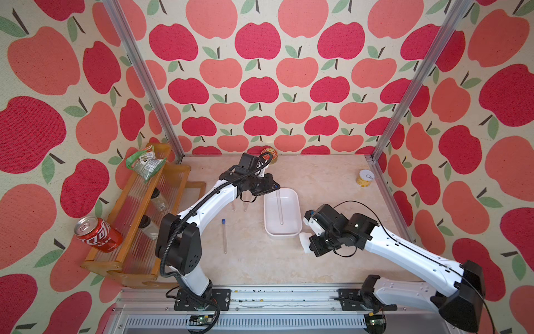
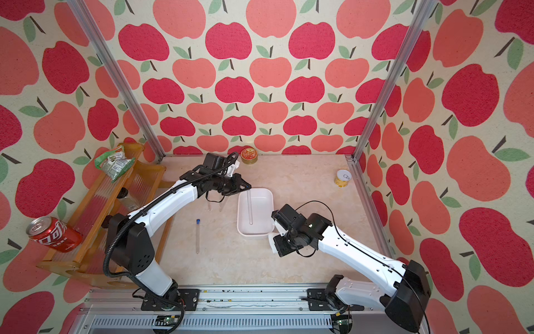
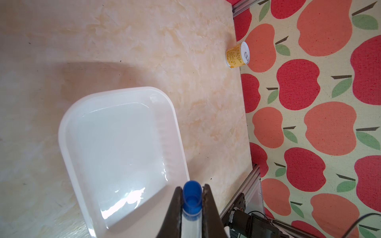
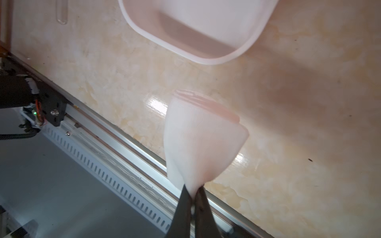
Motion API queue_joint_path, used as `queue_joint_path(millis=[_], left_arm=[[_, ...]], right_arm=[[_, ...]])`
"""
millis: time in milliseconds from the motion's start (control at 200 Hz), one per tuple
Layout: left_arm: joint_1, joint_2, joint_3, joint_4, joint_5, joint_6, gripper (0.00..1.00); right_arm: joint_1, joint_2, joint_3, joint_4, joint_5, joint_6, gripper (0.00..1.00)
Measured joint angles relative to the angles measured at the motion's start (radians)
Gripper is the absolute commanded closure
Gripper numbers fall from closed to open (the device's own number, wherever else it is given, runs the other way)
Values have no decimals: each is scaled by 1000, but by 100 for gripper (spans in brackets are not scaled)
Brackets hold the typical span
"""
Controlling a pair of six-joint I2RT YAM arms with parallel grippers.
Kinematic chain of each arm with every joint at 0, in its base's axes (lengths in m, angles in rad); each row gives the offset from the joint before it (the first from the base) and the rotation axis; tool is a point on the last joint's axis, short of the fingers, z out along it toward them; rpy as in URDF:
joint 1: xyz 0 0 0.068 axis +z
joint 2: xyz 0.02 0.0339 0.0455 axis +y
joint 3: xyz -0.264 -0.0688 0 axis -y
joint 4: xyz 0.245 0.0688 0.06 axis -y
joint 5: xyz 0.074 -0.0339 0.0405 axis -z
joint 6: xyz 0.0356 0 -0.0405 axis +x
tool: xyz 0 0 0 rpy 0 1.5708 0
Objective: Wipe the exteriors of test tubes
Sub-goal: Wipe the dirt from the test tube, then place the test tube in the storage box.
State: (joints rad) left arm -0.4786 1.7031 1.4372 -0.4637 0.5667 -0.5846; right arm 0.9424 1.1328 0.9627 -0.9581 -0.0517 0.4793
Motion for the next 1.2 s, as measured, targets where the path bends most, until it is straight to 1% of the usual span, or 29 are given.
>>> queue_joint_path(millis=[125,285,585,870,1086,1201], left_arm=[[-9,82,31,-4,-1,0,100],[-15,172,62,-11,-2,0,100],[-41,315,141,-3,-9,-3,100],[-72,454,239,-5,-37,-24,100],[-99,519,308,-37,-90,-28,100],[-111,530,319,-49,-115,-28,100]], right_arm=[[-8,-67,3,-66,97,42,100],[-30,-132,4,-93,148,75,100],[-64,-262,-12,-111,167,106,100],[-75,-338,-41,-143,167,132,100],[-75,-366,-59,-152,164,144,100],[-75,-376,-72,-153,163,151,100]])
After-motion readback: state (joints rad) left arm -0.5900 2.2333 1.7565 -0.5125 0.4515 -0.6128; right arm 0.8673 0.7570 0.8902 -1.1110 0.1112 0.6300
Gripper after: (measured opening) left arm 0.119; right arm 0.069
